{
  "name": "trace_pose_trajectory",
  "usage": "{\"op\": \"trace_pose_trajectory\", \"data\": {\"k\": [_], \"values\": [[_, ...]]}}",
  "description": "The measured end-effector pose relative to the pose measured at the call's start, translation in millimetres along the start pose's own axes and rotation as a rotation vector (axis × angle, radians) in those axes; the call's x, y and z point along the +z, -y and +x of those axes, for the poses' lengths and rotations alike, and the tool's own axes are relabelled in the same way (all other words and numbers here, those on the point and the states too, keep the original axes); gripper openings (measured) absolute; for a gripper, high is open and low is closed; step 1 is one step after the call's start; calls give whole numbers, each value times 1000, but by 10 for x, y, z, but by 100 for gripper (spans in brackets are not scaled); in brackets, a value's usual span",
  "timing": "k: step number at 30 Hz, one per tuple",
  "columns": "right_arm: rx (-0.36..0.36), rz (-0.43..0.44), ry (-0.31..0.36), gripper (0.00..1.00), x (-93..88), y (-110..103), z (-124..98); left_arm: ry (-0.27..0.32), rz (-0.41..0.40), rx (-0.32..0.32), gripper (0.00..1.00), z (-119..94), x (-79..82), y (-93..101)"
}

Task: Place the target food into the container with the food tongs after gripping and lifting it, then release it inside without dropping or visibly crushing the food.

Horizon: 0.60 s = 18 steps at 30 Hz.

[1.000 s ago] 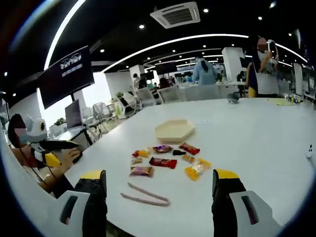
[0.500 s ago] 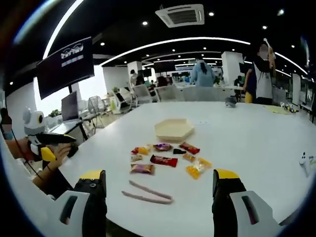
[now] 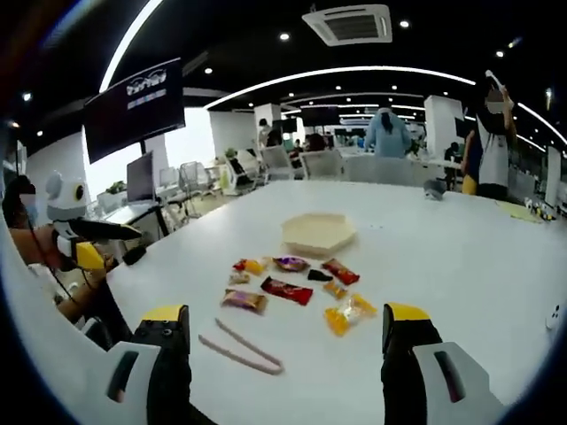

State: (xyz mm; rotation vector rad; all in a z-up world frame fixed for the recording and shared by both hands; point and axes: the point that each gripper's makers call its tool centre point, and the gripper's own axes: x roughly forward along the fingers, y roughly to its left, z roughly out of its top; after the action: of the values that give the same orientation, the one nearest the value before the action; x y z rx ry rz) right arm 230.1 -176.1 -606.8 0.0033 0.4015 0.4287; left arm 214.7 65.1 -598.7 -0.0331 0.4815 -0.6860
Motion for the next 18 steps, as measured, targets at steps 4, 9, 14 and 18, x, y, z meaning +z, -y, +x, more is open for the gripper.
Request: {"op": "trace_pose_trajectory", "data": {"k": [4, 9, 14, 18], "values": [[17, 12, -13, 91, -13, 38, 34, -45, -24, 25, 99, 33, -100, 6], [1, 23, -19, 91, -87, 148, 47, -59, -26, 4, 100, 127, -101, 21], [9, -21, -31, 91, -53, 163, 53, 5, -45, 15, 100, 140, -22, -65], [-9, -6, -25, 91, -30, 215, 15, -21, -37, -5, 99, 178, -33, -31]]}}
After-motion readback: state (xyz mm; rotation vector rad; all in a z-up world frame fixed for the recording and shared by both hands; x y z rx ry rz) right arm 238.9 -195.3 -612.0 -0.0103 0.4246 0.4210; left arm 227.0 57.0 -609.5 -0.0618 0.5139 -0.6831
